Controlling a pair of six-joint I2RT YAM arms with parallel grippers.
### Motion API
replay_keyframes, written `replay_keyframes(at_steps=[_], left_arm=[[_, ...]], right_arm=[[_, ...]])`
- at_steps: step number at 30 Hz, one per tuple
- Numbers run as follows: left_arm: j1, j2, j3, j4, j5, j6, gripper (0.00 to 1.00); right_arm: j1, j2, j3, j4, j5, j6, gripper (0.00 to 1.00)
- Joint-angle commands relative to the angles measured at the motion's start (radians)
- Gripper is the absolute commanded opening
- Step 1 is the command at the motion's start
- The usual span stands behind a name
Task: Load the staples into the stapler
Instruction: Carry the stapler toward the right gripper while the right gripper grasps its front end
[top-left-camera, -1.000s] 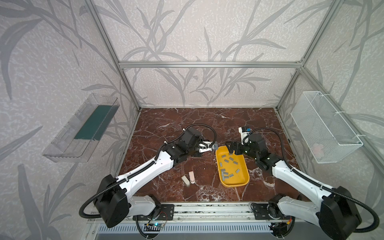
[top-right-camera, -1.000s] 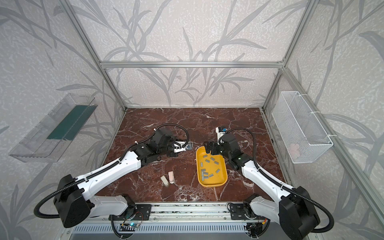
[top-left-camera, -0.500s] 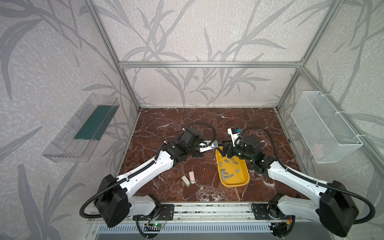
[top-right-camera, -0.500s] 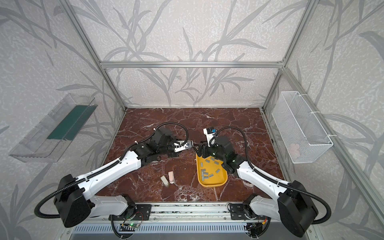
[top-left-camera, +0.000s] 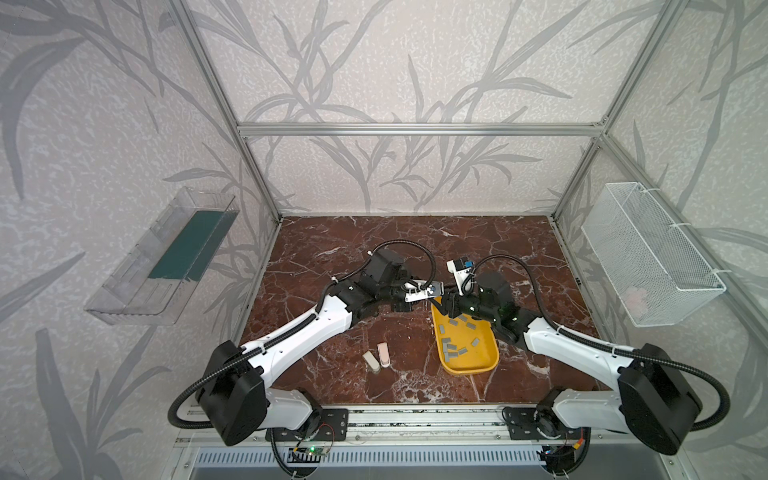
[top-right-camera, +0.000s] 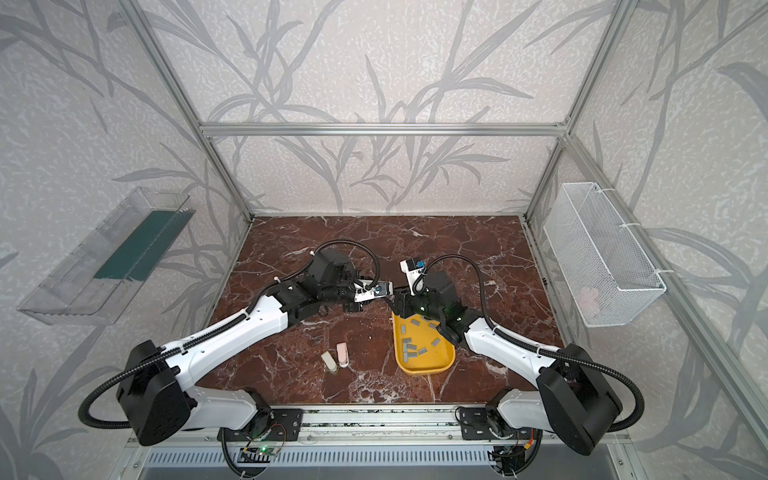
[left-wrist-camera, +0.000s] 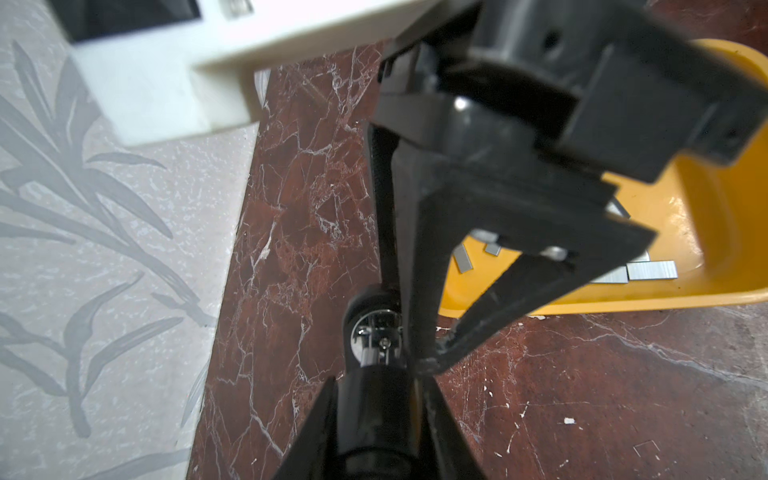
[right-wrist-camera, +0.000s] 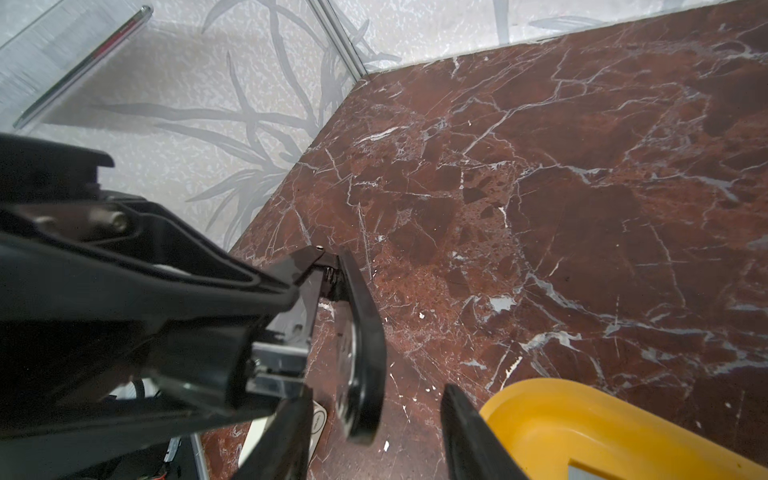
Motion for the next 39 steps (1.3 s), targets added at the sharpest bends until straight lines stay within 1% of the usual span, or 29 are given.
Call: replay_keyframes(at_steps=[1,5,8,12,14,16,18,21,23,28,30,33,39], left_arm=[[0.000,-0.097,-0.041,0.086,0.083,0.020,0.00],[0.000,-0.125,-0.067,0.076,0.145,0.037,0.00],[-0.003,-0.118,-0.057,0.046,0.123,0.051,0.00],[-0.008,-0.126,-0.079,0.052,0.110,0.066,0.00],[-0.008,-0.128,-0.083,0.059,0.115,0.067,0.00],[-0.008,-0.129,-0.077,0.058,0.117,0.058,0.00],[-0.003,-0.127,-0.073,0.056,0.118,0.046,0.00],[0.001,-0.129,-0.069,0.046,0.123,0.045,0.00],[0.003,-0.135,-0.067,0.035,0.122,0.044,0.00],[0.023,-0.160,-0.079,0.046,0.126,0.042,0.00],[0.046,-0.170,-0.073,0.051,0.154,0.022,0.00],[0.088,-0.183,-0.082,0.088,0.205,-0.022,0.00],[0.097,-0.202,-0.107,0.103,0.227,-0.013,0.00]], right_arm=[[0.006,0.012,0.020,0.022,0.011,0.005,0.45],[0.006,0.026,0.021,0.039,-0.012,0.023,0.38],[0.006,0.025,0.013,0.054,-0.019,0.036,0.36],[0.006,0.031,0.002,0.074,-0.016,0.038,0.32],[0.006,0.039,0.007,0.072,-0.017,0.038,0.27],[0.006,0.049,0.013,0.076,-0.031,0.038,0.18],[0.006,0.054,0.013,0.080,-0.036,0.040,0.12],[0.005,0.065,0.002,0.102,-0.029,0.058,0.09],[0.002,0.081,-0.004,0.121,-0.034,0.071,0.05],[-0.010,0.118,0.002,0.140,-0.058,0.096,0.00],[-0.023,0.123,0.002,0.145,-0.072,0.109,0.00],[-0.037,0.115,-0.010,0.146,-0.064,0.120,0.00],[-0.043,0.099,-0.022,0.145,-0.046,0.125,0.00]])
